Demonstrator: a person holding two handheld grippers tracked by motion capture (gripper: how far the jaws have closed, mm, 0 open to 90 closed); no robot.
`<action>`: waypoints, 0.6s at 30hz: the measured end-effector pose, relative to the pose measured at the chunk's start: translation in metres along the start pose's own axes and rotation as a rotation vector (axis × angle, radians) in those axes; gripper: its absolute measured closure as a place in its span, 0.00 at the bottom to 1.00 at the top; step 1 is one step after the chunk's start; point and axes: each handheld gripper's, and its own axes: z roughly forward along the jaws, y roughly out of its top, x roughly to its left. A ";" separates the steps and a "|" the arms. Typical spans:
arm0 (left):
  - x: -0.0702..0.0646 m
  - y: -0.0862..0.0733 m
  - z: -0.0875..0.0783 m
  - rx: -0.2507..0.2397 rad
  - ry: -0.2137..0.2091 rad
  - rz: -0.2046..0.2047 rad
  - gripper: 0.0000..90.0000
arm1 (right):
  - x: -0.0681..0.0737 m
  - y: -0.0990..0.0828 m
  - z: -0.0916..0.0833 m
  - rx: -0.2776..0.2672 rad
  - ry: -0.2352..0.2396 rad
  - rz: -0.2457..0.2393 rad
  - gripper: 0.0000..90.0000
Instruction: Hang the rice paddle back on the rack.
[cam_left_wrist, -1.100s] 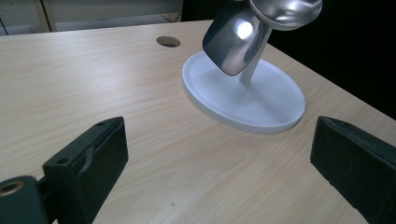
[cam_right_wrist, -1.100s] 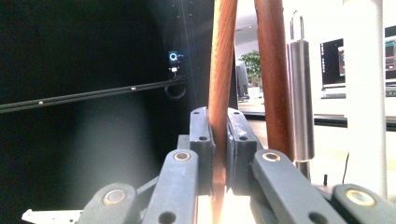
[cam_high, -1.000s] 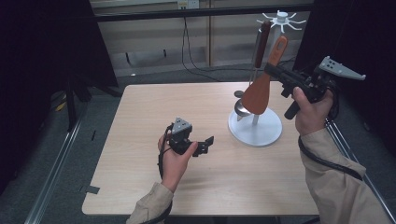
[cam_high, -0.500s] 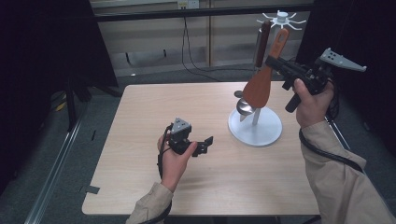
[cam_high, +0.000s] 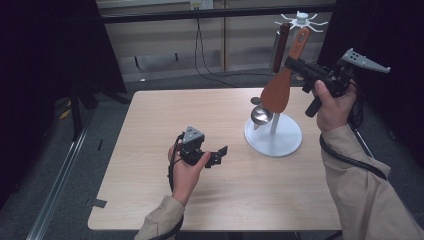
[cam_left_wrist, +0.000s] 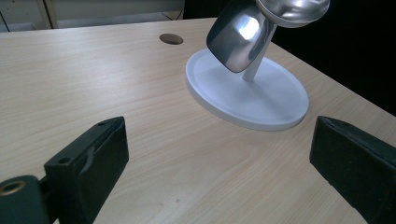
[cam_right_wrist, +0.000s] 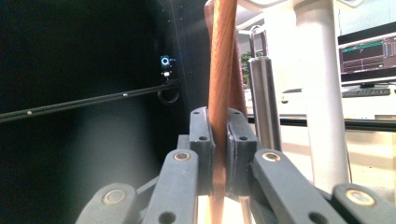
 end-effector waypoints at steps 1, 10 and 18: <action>0.000 0.000 0.000 -0.001 0.000 0.002 0.05 | -0.001 0.000 0.000 -0.002 -0.001 0.005 0.93; 0.000 0.000 0.000 0.000 0.003 0.005 0.05 | -0.007 -0.002 0.000 0.001 -0.008 0.036 0.93; 0.000 -0.001 -0.001 -0.001 0.004 -0.003 0.05 | -0.008 -0.004 -0.001 -0.010 -0.029 0.044 0.87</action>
